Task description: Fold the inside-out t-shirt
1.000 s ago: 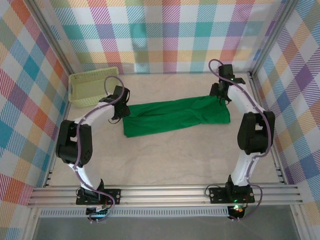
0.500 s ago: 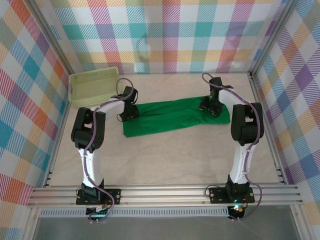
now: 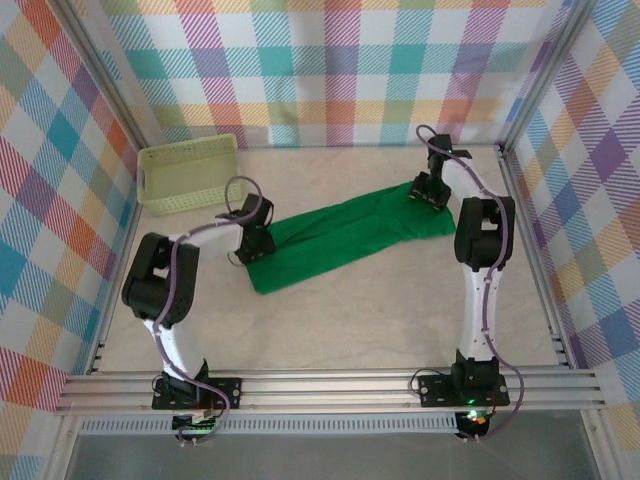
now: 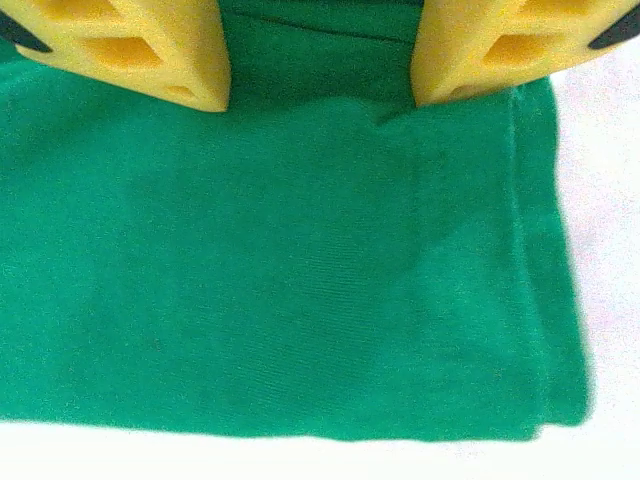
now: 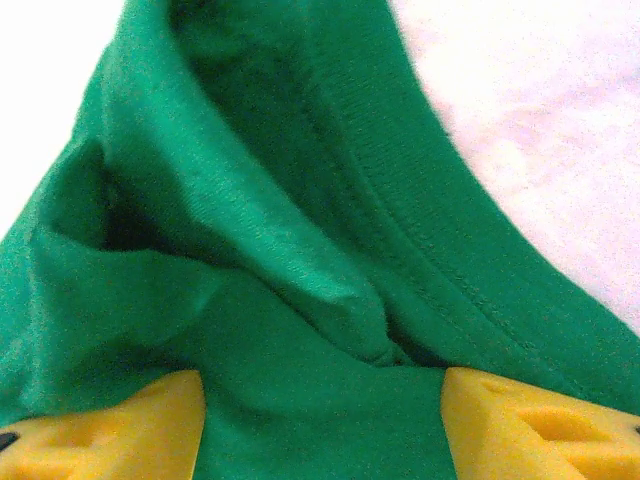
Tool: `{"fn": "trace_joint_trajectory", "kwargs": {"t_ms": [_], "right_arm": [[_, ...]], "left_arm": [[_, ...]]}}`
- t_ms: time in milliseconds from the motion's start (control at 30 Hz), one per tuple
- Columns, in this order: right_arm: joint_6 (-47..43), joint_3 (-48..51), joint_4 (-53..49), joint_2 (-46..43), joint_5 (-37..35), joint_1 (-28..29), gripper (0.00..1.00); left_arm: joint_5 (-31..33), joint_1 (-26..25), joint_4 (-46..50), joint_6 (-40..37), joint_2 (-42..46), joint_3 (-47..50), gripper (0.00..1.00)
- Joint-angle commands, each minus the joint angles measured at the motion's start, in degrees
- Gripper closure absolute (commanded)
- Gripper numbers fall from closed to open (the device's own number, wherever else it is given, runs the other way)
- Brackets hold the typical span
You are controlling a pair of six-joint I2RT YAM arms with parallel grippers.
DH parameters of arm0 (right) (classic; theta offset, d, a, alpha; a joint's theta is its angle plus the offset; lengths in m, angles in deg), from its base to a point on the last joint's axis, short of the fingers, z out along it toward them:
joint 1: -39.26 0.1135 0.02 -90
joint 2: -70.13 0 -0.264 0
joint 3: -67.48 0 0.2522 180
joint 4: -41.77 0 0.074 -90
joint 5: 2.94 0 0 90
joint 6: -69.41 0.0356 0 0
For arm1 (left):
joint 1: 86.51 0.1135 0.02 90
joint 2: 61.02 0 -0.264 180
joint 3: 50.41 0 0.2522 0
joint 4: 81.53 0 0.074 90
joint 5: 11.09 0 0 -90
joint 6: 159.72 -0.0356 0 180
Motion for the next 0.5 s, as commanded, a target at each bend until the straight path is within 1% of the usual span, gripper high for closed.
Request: {"fn": "trace_joint_trajectory", "kwargs": {"t_ms": [0, 67, 200, 300, 367, 467], "right_arm": [[-1.9, -5.7, -5.5, 2.7, -1.7, 0.7, 0.36], [-3.4, -6.0, -6.0, 1.2, -2.3, 0.9, 0.34], [-7.7, 2.4, -2.0, -6.7, -3.7, 0.9, 0.28], [-12.1, 8.8, 0.7, -11.7, -4.7, 0.6, 0.2], [-14.4, 9.8, 0.5, -12.3, -5.1, 0.6, 0.17], [-17.1, 8.4, -0.6, -10.7, -3.4, 0.7, 0.11]], "left_arm": [[0.8, -4.1, 4.9, 7.7, 6.3, 8.0, 0.44], [1.6, -4.1, 5.8, 9.2, 10.9, 10.3, 0.41], [4.3, -2.1, 8.7, 6.6, 15.9, 9.7, 0.36], [4.5, -1.6, 10.2, 4.4, 16.3, 7.5, 0.36], [2.8, -1.8, 9.6, 3.7, 14.9, 6.5, 0.35], [2.2, -1.8, 9.2, 3.7, 12.0, 5.3, 0.35]]}}
